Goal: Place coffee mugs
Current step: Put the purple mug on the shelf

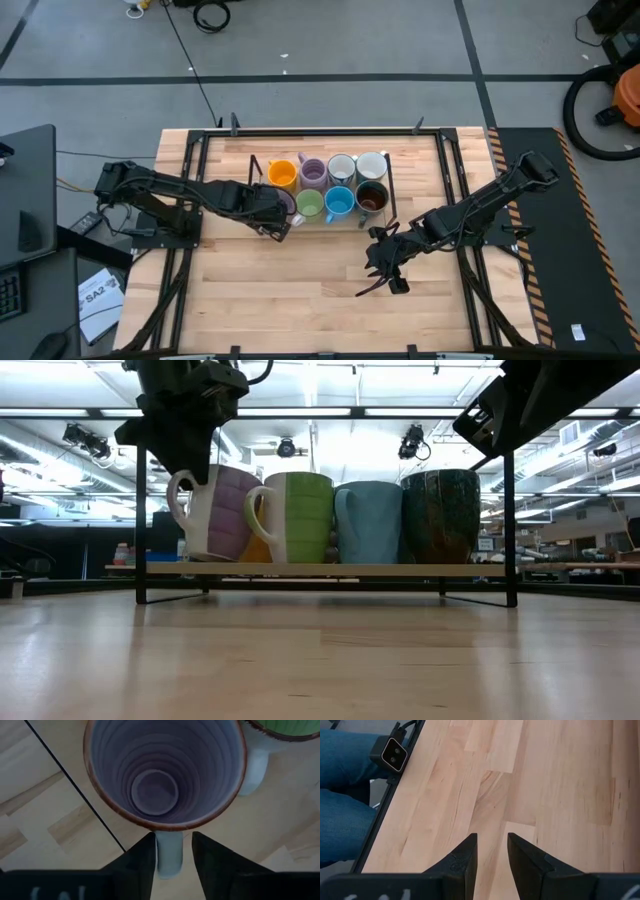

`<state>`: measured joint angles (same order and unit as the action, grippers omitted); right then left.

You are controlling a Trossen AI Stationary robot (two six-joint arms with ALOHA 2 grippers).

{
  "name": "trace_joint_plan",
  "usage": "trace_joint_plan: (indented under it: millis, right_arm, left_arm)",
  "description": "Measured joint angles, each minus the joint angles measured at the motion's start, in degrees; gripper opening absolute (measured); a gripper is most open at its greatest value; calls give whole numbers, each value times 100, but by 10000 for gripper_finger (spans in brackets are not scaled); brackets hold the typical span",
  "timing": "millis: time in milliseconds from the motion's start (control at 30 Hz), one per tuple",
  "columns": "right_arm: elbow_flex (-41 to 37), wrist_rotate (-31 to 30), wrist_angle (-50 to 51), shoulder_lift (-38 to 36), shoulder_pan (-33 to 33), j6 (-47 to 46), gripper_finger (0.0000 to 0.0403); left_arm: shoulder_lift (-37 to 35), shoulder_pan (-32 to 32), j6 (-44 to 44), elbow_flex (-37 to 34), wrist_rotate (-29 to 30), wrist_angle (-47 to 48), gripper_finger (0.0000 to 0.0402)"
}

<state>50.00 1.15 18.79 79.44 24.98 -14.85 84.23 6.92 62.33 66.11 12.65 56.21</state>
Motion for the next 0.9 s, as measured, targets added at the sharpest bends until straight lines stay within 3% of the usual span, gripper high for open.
trace_joint_plan:
  millis: [900]
  right_arm:
    - [0,0,0,0,-1,0,113]
  left_arm:
    - [0,0,191,2,69,-17,153]
